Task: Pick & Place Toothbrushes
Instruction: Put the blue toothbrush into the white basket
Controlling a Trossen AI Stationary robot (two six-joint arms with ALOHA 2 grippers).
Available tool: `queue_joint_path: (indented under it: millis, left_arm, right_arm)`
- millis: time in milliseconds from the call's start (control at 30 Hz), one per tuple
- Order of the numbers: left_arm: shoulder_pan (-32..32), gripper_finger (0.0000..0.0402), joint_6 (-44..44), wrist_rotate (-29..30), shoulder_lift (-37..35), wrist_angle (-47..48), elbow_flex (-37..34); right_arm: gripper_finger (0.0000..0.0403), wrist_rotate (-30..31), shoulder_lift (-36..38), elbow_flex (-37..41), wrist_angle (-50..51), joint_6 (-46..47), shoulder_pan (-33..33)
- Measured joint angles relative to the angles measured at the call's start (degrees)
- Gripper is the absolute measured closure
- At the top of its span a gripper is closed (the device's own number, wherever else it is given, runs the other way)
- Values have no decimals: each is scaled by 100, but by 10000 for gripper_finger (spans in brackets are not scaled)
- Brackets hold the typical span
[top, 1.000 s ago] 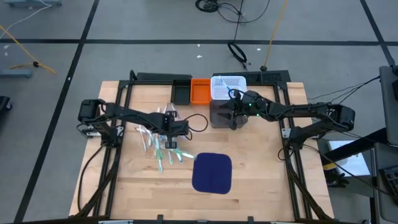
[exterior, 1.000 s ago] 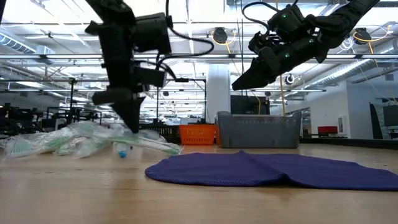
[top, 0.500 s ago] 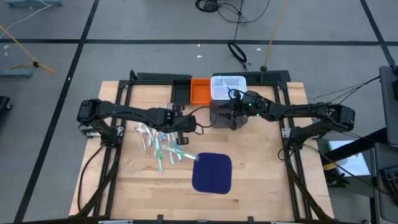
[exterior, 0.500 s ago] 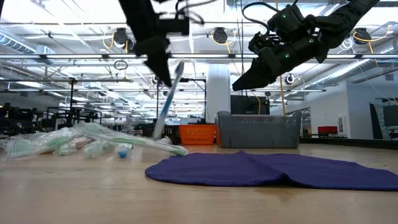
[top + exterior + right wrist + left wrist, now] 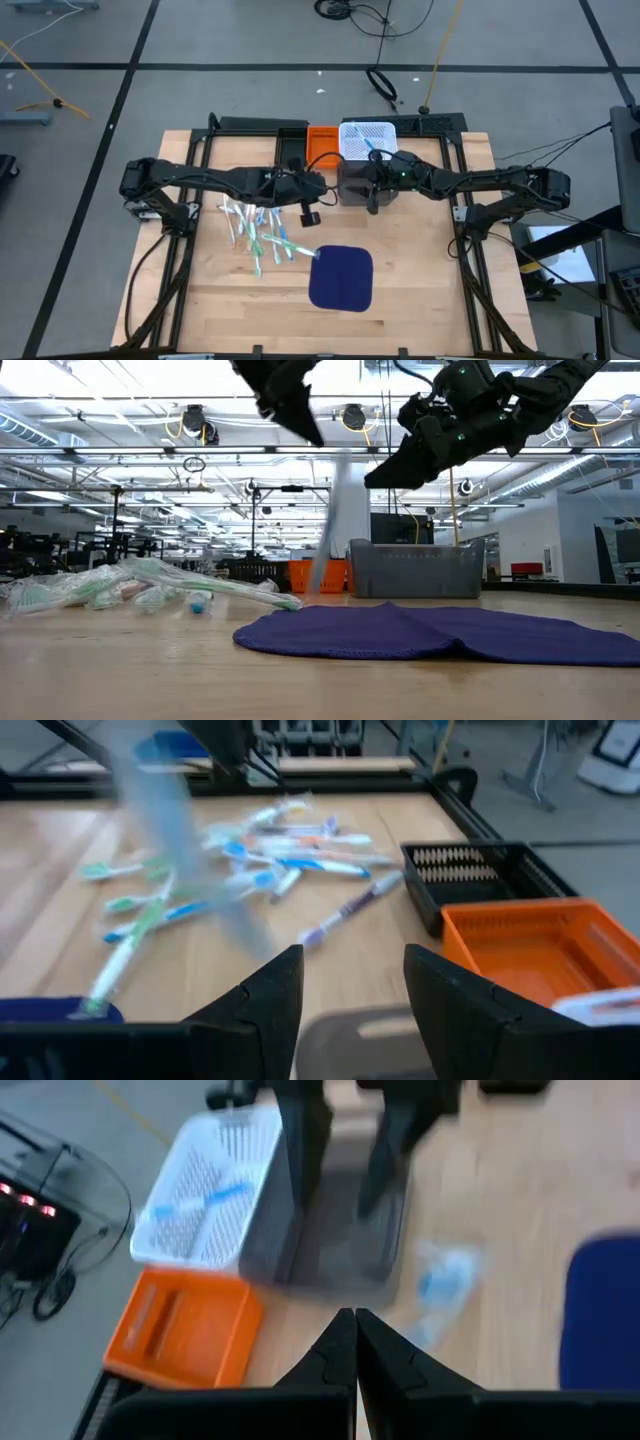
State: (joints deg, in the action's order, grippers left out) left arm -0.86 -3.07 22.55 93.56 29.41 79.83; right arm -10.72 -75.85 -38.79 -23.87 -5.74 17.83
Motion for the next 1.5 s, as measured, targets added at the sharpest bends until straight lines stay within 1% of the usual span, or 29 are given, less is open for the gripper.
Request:
queue_joint_path:
  millis: [133, 233, 400, 467, 600, 700, 833, 1000, 1133, 1267, 1500]
  left_arm:
    - [0, 401, -120, -6, 0, -388, 2]
    - [-2, 402, -213, -245, 0, -382, 2]
    - [-110, 399, -244, -1369, 19, 21, 0]
    - [-216, 396, -265, -1525, 99, 31, -28]
    - [-386, 381, -396, -1379, 353, 52, -55]
    - [-474, 356, -850, -1248, 578, -47, -55]
    - [-546, 302, -1432, -1184, 1061, -237, -59]
    - [-526, 232, -1663, -1175, 1590, -396, -59]
    - [-497, 193, -1916, -960, 1919, -540, -64]
    - [-470, 172, -2265, -885, 2130, -656, -64]
    - [-345, 167, -2477, -909, 2265, -1071, -56]
  right_arm:
    - [237, 4, 0, 0, -236, -32, -122]
    - [237, 9, 0, 0, -142, -103, -150]
    - [237, 17, 0, 0, 161, -101, -145]
    - [237, 12, 0, 0, 232, -98, -147]
    - [237, -201, 0, 0, 402, 81, -240]
    - [237, -302, 0, 0, 440, 151, -390]
    - [237, -303, 0, 0, 644, 160, -587]
    - [237, -297, 0, 0, 847, 162, -784]
    - [237, -293, 34, 0, 916, 203, -915]
    - [237, -295, 94, -4, 1024, 203, -1025]
    - [237, -286, 309, 0, 1220, 204, -1160]
